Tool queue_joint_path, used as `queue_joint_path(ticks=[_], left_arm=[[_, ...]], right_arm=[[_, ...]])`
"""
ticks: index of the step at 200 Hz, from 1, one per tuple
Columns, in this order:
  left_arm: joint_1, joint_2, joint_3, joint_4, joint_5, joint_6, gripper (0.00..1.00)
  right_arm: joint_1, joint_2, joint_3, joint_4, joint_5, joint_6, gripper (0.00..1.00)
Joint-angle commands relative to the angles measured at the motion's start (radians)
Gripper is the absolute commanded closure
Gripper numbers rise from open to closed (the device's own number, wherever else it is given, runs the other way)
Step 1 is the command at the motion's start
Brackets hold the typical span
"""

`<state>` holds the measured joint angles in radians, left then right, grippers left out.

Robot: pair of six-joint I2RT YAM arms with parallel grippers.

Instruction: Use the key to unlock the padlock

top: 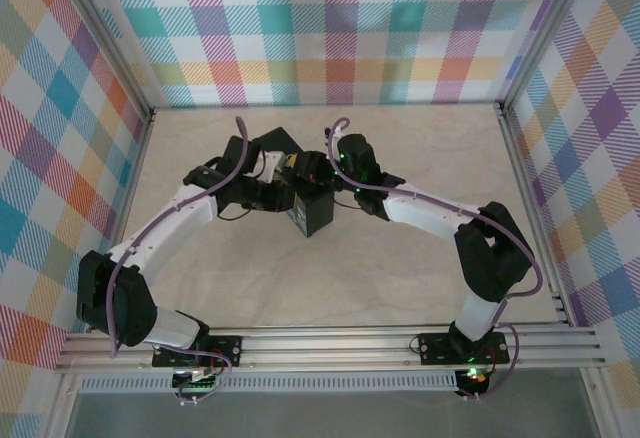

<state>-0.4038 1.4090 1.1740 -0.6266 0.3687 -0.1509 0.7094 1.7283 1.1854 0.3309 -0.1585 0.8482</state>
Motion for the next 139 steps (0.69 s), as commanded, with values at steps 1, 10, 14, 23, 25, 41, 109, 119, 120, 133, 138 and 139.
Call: queue_joint_path(ticks=[1, 10, 14, 23, 25, 41, 109, 119, 120, 133, 138, 139], left_arm=[[0.085, -0.072, 0.001, 0.031, 0.057, -0.076, 0.66], [0.115, -0.076, 0.017, 0.037, 0.056, -0.094, 0.65], [0.124, -0.076, 0.026, 0.037, 0.048, -0.097, 0.64], [0.14, -0.064, 0.049, 0.037, 0.012, -0.111, 0.62], [0.143, -0.061, 0.054, 0.037, 0.002, -0.114, 0.61], [0.159, -0.009, 0.087, 0.067, -0.049, -0.136, 0.58], [0.172, 0.197, 0.212, 0.131, -0.179, -0.175, 0.57], [0.172, 0.211, 0.225, 0.127, -0.202, -0.168, 0.56], [0.172, 0.212, 0.226, 0.127, -0.203, -0.168, 0.56], [0.172, 0.222, 0.232, 0.13, -0.214, -0.162, 0.55], [0.172, 0.225, 0.235, 0.132, -0.211, -0.159, 0.55], [0.172, 0.227, 0.234, 0.132, -0.211, -0.158, 0.55]], right_arm=[[0.004, 0.003, -0.029, 0.068, 0.036, -0.024, 0.84], [0.004, -0.005, -0.039, 0.062, 0.037, -0.027, 0.84], [0.003, -0.008, -0.043, 0.058, 0.037, -0.028, 0.84], [0.005, -0.015, -0.054, 0.058, 0.039, -0.028, 0.84], [0.005, -0.016, -0.056, 0.061, 0.039, -0.027, 0.84], [0.007, -0.021, -0.066, 0.071, 0.042, -0.029, 0.84], [0.01, 0.0, -0.049, 0.08, 0.043, -0.018, 0.84], [0.009, 0.003, -0.043, 0.078, 0.042, -0.018, 0.83], [0.01, 0.003, -0.043, 0.077, 0.042, -0.018, 0.84], [0.011, 0.01, -0.034, 0.076, 0.035, -0.017, 0.84], [0.011, 0.013, -0.03, 0.074, 0.03, -0.015, 0.84], [0.011, 0.015, -0.029, 0.074, 0.03, -0.015, 0.84]])
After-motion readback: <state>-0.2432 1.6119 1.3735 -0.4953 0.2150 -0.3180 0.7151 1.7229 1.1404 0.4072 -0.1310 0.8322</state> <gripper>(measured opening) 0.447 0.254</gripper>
